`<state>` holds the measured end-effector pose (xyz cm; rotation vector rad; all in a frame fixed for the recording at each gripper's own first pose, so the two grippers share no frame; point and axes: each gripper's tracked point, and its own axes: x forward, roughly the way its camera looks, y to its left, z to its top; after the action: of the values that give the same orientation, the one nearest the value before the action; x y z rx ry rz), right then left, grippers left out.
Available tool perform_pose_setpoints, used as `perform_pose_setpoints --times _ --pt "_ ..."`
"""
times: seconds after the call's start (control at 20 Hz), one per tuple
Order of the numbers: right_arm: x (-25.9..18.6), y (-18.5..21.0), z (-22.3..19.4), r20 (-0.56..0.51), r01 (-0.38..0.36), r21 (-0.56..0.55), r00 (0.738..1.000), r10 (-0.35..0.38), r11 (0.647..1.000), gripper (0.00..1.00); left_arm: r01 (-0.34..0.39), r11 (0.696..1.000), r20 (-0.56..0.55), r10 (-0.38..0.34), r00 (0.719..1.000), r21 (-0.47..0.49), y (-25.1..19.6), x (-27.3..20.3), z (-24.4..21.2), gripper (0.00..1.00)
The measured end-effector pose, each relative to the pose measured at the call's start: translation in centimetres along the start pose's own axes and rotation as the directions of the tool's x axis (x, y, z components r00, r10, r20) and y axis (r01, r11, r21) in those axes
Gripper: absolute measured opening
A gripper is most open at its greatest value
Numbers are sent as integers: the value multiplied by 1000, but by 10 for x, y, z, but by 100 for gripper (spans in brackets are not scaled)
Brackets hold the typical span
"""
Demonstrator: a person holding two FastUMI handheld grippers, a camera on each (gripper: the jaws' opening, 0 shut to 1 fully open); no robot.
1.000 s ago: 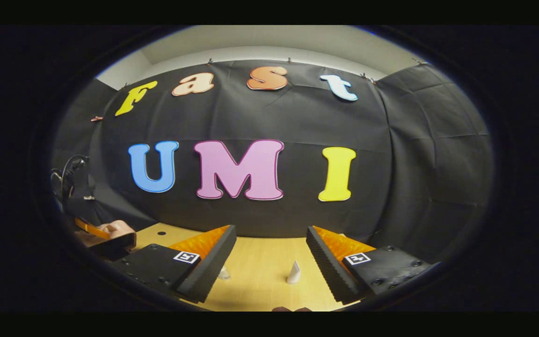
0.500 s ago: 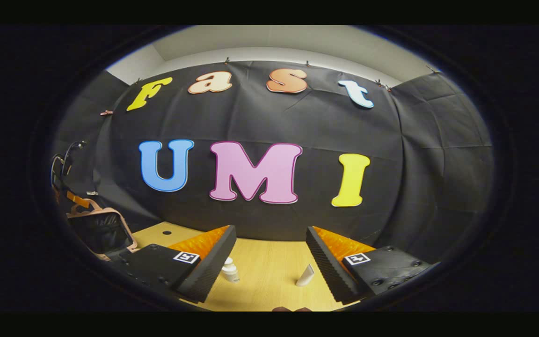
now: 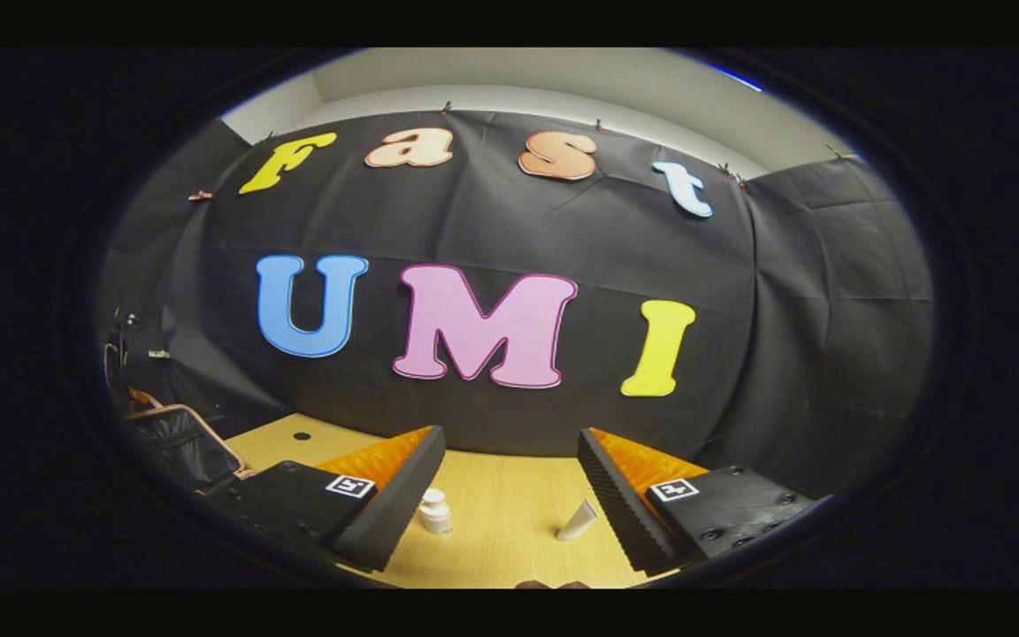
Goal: First open the suitcase, pack the skin care products into it, and then close the suitcase.
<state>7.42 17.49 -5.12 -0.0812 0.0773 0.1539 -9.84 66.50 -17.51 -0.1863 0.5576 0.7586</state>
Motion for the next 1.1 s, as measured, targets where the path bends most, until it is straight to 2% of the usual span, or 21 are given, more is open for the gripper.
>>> perform_pose_setpoints --times 0.2,0.35,0.4,0.45,0.5,0.65,0.75,0.85,0.95,1.0,1.1 --pt "-3 18 20 35 37 -51 999 -35 998 96 51 995 -57 -57 997 -90 11 56 -43 12" --pt "3 31 33 59 45 -44 997 -43 998 96 69 996 -70 -73 995 -55 7 75 -64 13" --pt "2 36 35 60 47 -33 997 -45 998 96 77 996 -70 -80 994 -42 5 81 -70 17" --pt "2 40 36 59 49 -21 997 -48 999 96 85 996 -63 -87 994 -33 3 85 -70 13" --pt "1 41 38 65 50 -10 997 -50 999 96 88 996 -63 -89 994 -25 7 84 -73 14" --pt "-2 40 44 78 65 -6 995 -65 998 96 69 998 -59 -69 996 3 16 89 -70 19" --pt "-3 35 49 89 81 -7 993 -80 997 96 7 1000 3 -7 1000 30 33 84 -55 27" --pt "-4 31 50 94 93 -7 991 -92 996 96 -18 1000 46 18 999 6 37 78 -45 35" --pt "-4 29 52 105 98 -10 990 -97 995 96 -59 998 86 58 995 0 51 62 -34 74" --pt "-5 28 52 107 97 -10 990 -96 995 96 -74 997 124 72 990 6 57 50 -22 86" --pt "-3 30 52 115 88 -10 990 -86 996 96 -93 995 205 85 975 33 55 22 -1 87"
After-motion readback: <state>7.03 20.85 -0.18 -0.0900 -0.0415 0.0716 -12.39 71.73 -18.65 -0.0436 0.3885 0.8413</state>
